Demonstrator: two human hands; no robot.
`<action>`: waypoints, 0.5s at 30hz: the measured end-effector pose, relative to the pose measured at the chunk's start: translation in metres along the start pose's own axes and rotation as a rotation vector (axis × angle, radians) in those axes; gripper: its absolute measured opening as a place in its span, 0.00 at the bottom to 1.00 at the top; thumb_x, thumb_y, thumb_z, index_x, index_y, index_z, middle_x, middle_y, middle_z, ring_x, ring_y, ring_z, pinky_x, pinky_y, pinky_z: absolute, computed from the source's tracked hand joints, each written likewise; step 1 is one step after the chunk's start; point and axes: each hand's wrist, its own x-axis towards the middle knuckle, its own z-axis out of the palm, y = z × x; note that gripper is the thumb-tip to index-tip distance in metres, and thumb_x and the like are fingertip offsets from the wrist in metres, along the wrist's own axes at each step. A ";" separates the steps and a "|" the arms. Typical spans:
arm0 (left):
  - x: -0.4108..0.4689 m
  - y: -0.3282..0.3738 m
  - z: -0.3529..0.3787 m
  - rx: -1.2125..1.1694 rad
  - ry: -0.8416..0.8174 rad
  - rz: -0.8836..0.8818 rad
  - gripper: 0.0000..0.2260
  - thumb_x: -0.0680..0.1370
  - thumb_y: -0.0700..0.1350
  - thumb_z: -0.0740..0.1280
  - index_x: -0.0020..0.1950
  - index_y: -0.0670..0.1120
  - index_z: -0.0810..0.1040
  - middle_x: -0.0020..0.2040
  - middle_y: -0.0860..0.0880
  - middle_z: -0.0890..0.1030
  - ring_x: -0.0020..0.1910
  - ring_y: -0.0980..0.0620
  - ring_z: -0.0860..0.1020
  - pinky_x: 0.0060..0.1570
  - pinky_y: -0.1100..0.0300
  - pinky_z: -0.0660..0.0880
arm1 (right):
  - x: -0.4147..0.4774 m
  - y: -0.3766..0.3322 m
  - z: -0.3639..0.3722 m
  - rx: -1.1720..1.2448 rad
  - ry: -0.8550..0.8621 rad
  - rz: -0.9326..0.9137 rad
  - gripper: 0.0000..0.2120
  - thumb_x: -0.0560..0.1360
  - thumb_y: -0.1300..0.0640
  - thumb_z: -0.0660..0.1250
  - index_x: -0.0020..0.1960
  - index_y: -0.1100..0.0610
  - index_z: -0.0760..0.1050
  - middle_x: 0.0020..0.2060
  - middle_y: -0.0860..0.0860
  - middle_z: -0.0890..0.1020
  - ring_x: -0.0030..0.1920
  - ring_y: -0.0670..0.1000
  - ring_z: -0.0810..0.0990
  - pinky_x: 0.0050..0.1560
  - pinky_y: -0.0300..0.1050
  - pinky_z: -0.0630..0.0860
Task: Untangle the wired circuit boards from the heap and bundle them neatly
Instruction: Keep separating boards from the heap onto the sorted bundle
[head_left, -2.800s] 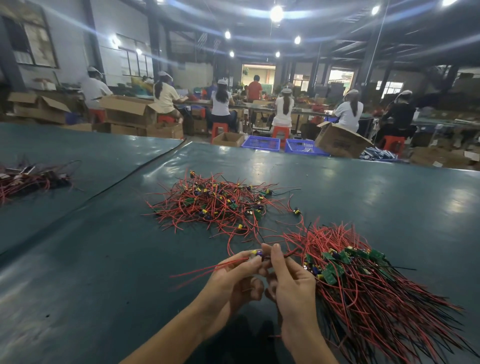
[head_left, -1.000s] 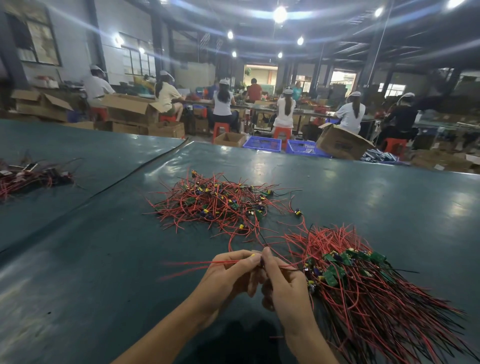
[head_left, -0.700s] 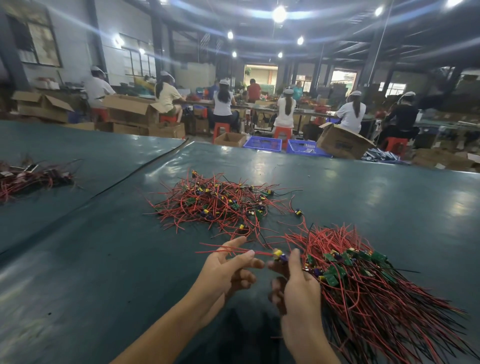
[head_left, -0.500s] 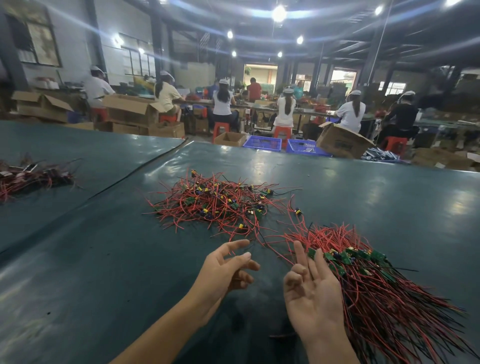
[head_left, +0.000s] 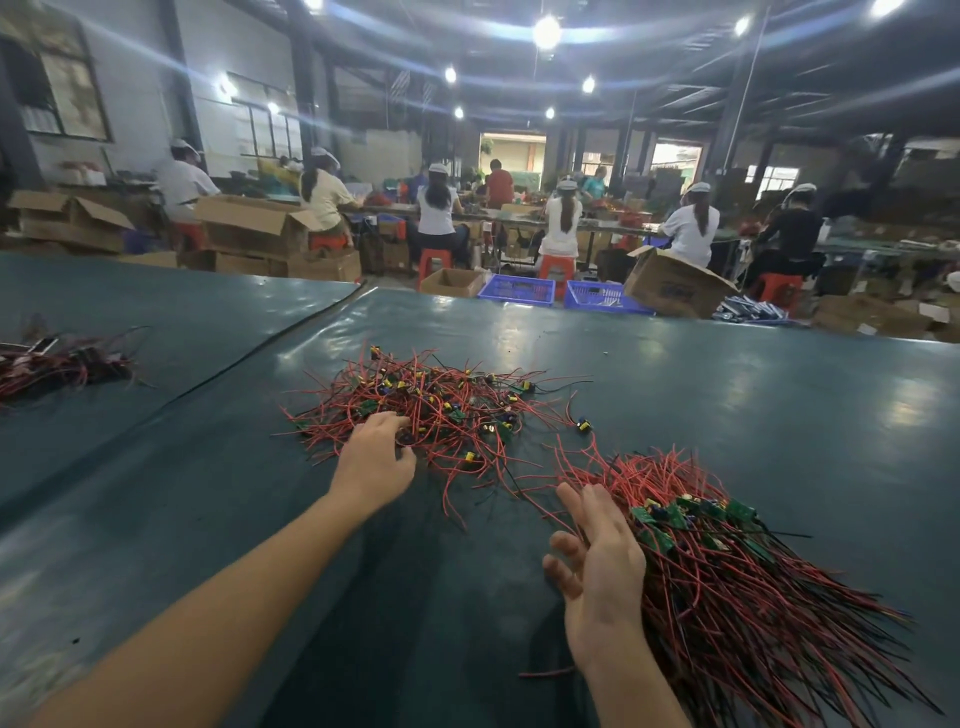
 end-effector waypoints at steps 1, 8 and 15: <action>0.006 -0.001 0.002 0.039 -0.039 -0.012 0.21 0.78 0.41 0.63 0.72 0.43 0.69 0.74 0.45 0.67 0.73 0.44 0.64 0.71 0.47 0.62 | 0.002 0.001 0.000 -0.014 0.003 -0.014 0.19 0.78 0.55 0.67 0.69 0.51 0.72 0.52 0.47 0.85 0.27 0.43 0.75 0.24 0.37 0.74; 0.031 0.007 0.014 0.256 -0.157 -0.126 0.24 0.80 0.43 0.59 0.76 0.45 0.61 0.70 0.42 0.70 0.67 0.39 0.67 0.63 0.47 0.70 | 0.008 0.005 -0.001 -0.052 -0.011 -0.025 0.21 0.78 0.56 0.67 0.70 0.51 0.71 0.52 0.48 0.84 0.24 0.43 0.75 0.21 0.37 0.73; 0.022 -0.015 0.014 0.290 -0.084 -0.229 0.16 0.79 0.44 0.61 0.66 0.41 0.71 0.66 0.38 0.69 0.63 0.38 0.68 0.61 0.47 0.69 | 0.010 0.007 -0.003 -0.047 -0.029 -0.020 0.18 0.78 0.56 0.68 0.67 0.51 0.74 0.48 0.46 0.86 0.25 0.44 0.75 0.21 0.38 0.73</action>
